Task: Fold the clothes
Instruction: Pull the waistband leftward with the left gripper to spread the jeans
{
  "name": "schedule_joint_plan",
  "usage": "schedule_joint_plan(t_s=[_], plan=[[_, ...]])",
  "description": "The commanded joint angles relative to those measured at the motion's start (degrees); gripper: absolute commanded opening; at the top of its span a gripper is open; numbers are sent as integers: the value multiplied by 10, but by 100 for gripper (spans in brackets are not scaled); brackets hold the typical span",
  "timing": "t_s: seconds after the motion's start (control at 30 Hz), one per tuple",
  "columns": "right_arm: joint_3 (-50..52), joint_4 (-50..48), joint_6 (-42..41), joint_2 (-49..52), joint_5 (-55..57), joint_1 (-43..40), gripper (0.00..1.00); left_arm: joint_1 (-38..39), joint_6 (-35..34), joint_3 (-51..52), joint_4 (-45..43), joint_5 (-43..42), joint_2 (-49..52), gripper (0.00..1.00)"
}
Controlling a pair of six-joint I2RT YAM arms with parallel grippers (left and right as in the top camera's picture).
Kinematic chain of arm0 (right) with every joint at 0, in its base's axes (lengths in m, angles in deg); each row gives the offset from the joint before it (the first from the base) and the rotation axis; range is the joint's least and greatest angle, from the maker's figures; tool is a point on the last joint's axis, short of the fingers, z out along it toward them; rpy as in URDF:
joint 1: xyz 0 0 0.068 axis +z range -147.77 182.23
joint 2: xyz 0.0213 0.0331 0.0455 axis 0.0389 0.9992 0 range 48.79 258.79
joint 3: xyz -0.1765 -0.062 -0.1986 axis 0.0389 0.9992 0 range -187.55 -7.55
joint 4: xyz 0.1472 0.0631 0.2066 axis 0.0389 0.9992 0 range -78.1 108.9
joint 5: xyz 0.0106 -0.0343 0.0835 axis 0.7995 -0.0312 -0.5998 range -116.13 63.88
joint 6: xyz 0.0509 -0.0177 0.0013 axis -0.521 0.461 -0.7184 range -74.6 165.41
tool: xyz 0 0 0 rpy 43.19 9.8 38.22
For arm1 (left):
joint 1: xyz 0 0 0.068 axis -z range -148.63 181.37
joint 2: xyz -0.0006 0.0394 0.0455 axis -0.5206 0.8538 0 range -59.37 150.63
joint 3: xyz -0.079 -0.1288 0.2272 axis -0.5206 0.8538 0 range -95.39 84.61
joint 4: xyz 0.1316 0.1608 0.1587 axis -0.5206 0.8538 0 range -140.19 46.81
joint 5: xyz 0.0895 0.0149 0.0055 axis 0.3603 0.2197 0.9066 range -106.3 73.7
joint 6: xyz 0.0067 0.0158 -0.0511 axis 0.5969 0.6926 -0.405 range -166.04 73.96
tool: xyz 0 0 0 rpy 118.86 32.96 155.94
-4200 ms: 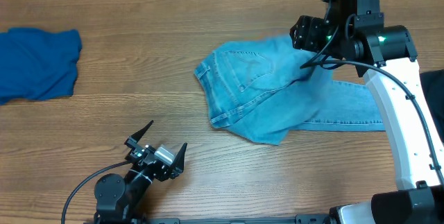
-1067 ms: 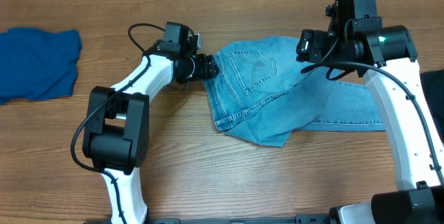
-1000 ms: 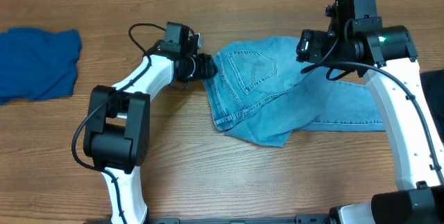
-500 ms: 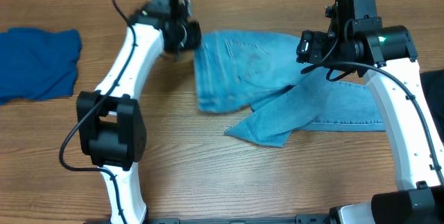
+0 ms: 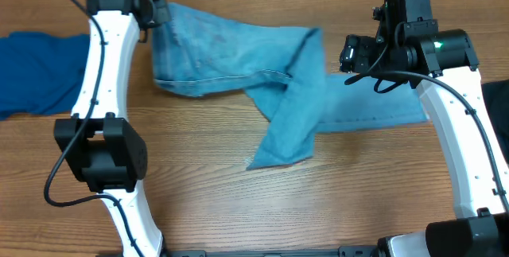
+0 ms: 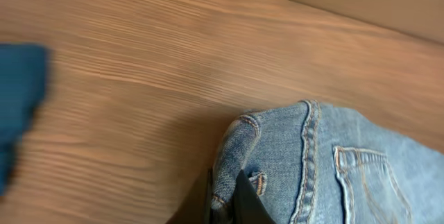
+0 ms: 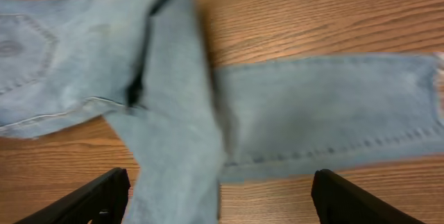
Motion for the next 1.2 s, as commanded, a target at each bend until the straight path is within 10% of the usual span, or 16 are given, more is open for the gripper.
schedule_joint_plan(t_s=[0.0, 0.13, 0.3, 0.9, 1.17], plan=[[-15, -5, 2, -11, -3, 3, 88, -30, -6, -17, -19, 72, -4, 4], [-15, 3, 2, -11, -3, 3, 89, -41, -11, -17, -31, 71, -4, 9], [-4, 17, 2, -10, -12, 3, 94, -33, -3, -17, 1, 47, -4, 75], [135, -45, 46, -9, -132, 3, 96, 117, 76, -16, 144, -189, -4, 57], [130, -65, 52, -12, -114, 2, 96, 231, 92, 41, 181, -164, -3, 68]])
